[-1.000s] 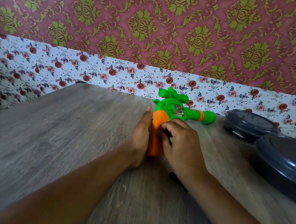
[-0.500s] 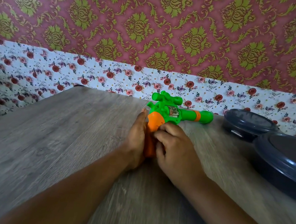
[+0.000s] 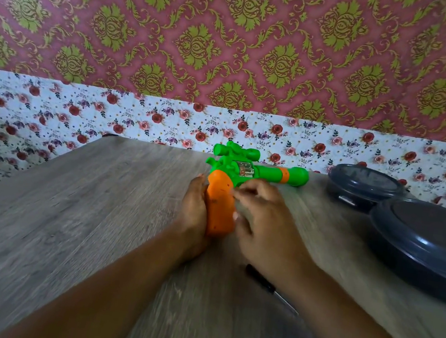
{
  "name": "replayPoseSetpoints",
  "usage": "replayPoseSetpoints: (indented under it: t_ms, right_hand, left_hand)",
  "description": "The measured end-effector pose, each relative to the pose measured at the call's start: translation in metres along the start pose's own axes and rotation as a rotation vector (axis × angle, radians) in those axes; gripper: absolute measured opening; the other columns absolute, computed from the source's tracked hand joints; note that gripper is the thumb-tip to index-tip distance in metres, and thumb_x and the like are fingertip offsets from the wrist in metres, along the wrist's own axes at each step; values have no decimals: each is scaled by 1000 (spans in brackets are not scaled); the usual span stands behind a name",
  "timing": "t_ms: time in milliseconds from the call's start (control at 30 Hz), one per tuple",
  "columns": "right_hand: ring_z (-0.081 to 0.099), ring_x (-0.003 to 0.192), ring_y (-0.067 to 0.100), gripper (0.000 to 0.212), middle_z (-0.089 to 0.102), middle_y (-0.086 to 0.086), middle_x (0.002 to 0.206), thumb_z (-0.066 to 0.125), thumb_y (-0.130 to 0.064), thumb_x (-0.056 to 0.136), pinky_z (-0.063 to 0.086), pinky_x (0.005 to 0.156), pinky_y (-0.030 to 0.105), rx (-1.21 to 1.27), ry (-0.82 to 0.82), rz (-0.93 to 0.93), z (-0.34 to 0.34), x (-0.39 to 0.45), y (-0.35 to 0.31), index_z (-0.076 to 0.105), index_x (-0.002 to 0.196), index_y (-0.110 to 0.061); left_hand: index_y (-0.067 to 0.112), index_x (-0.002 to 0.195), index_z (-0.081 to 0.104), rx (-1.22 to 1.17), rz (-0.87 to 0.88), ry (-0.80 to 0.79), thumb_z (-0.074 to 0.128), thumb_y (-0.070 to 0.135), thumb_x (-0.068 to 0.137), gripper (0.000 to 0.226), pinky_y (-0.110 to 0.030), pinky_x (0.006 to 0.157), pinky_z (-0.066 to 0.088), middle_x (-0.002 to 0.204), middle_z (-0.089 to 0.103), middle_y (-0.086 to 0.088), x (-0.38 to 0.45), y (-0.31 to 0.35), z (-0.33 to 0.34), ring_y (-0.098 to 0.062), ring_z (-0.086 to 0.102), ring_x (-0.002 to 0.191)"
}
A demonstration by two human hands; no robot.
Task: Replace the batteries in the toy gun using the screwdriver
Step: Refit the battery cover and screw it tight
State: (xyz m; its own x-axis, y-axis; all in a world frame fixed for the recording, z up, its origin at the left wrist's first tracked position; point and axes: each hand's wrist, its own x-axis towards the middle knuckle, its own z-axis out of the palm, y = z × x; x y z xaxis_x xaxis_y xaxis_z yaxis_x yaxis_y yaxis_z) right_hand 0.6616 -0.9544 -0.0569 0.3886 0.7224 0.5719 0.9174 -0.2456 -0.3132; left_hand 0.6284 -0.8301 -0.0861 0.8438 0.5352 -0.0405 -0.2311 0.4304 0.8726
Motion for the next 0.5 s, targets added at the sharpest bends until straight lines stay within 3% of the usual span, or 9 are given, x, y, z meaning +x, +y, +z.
replayPoseSetpoints:
  t_ms: [100,200,267,333,500]
  right_hand:
    - [52,99,12,19,55,3,105,61,-17,86,38,83,21,9,4,75,-27,8,8,67,101,-8]
    - [59,71,12,22,64,0,77,69,-32,81,42,62,26,-85,-385,216,-49,6,18,66,78,-10]
    - [61,68,16,32,67,5,74,74,-40,74,43,59,25,-159,-693,327,-52,1,22,65,77,-9]
    - [60,62,16,36,65,6,69,77,-40,71,45,55,24,-141,-863,403,-48,-1,23,64,80,-8]
    - [55,55,13,33,60,7,70,75,-32,75,46,47,22,7,-860,460,-41,0,23,64,89,-4]
  left_hand:
    - [8,113,56,-12,7,68,22,48,98,55,-31,67,49,90,62,-15,3,0,-2,-25,59,79]
    - [14,111,53,-7,2,91,23,47,99,47,-32,65,49,87,61,-12,4,1,-3,-22,58,74]
    - [12,124,49,-30,-10,94,24,48,99,51,-33,64,50,90,62,-13,3,2,-4,-22,60,75]
    - [11,134,44,-40,-19,108,27,51,98,57,-33,62,52,93,63,-13,3,2,-5,-23,62,76]
    - [14,141,39,-15,-24,122,27,53,97,60,-31,58,53,96,63,-12,2,1,-5,-22,63,76]
